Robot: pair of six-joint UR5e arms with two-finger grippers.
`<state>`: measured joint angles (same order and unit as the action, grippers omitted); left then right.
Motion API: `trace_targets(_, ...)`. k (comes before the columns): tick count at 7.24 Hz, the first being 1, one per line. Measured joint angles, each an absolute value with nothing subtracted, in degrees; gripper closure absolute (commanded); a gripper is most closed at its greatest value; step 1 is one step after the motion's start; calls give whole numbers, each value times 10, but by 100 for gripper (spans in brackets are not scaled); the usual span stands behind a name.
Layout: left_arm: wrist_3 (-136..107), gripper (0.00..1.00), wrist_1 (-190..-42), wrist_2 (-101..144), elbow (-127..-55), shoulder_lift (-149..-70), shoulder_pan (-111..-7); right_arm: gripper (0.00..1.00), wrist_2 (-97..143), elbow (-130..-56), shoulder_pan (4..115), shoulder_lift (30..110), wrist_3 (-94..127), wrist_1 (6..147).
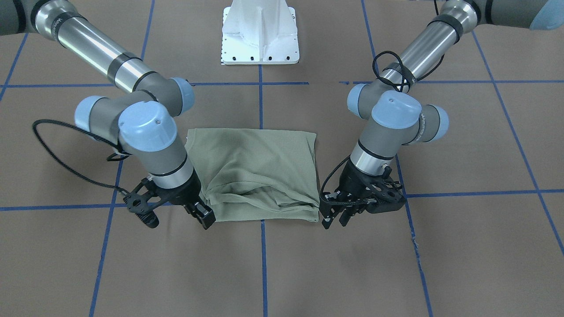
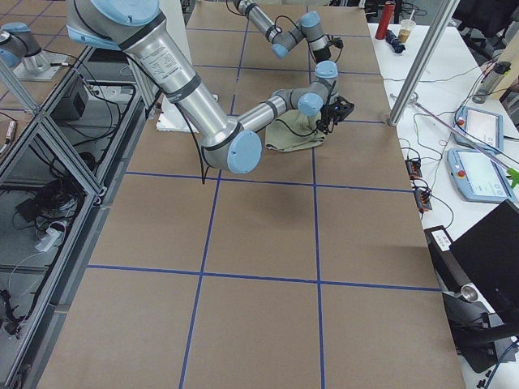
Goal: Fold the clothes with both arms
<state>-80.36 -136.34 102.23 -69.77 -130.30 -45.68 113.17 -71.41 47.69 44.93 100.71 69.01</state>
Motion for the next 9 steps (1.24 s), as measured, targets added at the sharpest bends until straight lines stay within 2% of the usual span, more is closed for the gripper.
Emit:
trace_targets(2,-786,40,-1368,1056,-718,-1275,-468,0,1169,-708,511,457,941,689)
trace_targets(3,-764,40,-1366,1085,-752,-1245,-477,0,1185,-711,524,472,905,690)
trace_targets(7,-499,39,-1312,1162,-898,-1102,-532,0,1280,-762,629,615,581,694)
trace_targets(9,-336,38,-1261,1230,-955,-1030,-607,0,1318,-796,680,689,446,695)
